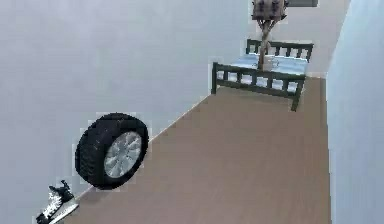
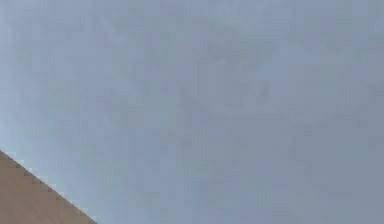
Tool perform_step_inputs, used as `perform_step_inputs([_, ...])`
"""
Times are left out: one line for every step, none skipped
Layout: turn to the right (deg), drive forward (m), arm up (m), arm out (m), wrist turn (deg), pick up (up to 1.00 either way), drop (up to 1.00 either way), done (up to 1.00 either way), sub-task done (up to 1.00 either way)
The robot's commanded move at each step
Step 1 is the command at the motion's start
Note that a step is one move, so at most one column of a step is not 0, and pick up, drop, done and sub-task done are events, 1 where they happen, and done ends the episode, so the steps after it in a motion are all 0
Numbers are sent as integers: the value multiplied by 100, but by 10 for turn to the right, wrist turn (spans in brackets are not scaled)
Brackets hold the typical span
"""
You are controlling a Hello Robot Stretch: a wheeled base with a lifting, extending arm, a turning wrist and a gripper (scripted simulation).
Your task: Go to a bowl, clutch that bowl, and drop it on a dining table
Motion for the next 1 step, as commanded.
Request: perform_step_inputs([-450,0,0,0,0,0,0,0,0])
